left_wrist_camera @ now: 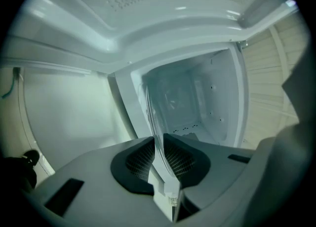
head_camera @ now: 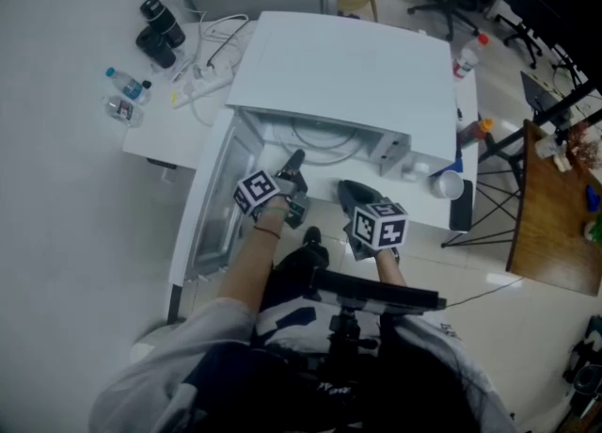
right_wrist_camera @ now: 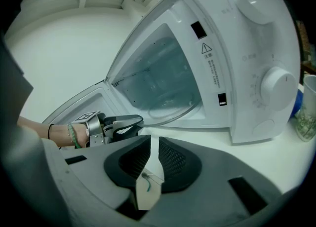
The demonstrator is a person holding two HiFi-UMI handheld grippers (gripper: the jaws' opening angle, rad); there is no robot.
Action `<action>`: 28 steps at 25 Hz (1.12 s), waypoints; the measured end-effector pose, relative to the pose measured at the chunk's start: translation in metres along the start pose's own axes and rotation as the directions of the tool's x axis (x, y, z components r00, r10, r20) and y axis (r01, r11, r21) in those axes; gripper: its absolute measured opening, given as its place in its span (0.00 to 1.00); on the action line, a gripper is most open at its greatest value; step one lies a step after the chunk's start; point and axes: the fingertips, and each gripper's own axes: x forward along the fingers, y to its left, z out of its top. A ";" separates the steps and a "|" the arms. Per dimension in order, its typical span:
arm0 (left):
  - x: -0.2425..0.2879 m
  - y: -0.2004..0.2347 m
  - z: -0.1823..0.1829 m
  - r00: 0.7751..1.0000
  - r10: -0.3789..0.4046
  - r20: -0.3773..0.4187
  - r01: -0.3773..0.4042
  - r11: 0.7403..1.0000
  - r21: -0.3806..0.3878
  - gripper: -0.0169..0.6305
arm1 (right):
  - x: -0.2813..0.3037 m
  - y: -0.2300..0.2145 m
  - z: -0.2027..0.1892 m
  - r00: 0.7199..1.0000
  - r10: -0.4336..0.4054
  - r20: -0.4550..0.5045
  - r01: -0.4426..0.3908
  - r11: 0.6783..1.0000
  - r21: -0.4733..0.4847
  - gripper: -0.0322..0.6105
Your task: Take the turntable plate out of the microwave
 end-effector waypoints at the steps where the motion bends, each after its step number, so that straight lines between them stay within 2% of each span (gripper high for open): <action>1: -0.005 0.001 -0.002 1.000 0.004 0.001 -0.004 1.000 0.000 0.10 | 0.002 0.001 0.000 1.000 0.006 -0.005 -0.006 1.000 0.013 0.14; 2: -0.009 0.002 -0.003 1.000 0.006 0.000 -0.006 1.000 0.000 0.10 | 0.004 0.002 -0.001 1.000 0.017 -0.014 -0.017 0.999 0.031 0.15; 4: -0.015 0.003 -0.007 1.000 0.000 -0.004 0.000 1.000 0.000 0.10 | 0.009 0.005 -0.004 0.998 0.052 -0.041 -0.049 0.995 0.082 0.27; 7: -0.020 0.003 -0.009 1.000 -0.018 -0.009 0.018 1.000 0.013 0.10 | 0.016 0.007 -0.007 0.995 0.084 -0.050 -0.076 0.986 0.149 0.28; 11: -0.030 0.009 -0.013 1.000 -0.001 -0.013 0.001 1.000 0.025 0.10 | 0.019 0.008 -0.005 0.992 0.119 -0.029 -0.110 0.969 0.223 0.33; 19: -0.041 0.004 -0.016 0.999 -0.032 -0.026 0.033 0.999 0.026 0.10 | 0.024 -0.010 0.004 0.990 0.130 0.059 -0.142 0.907 0.396 0.33; 24: -0.046 0.000 -0.015 0.998 -0.054 -0.045 0.057 0.997 0.054 0.11 | 0.033 -0.015 0.012 0.990 0.119 0.074 -0.139 0.901 0.410 0.33; 28: -0.051 0.000 -0.019 0.996 -0.061 -0.062 0.066 0.995 0.070 0.11 | 0.043 -0.022 0.017 0.988 0.111 0.106 -0.147 0.876 0.459 0.33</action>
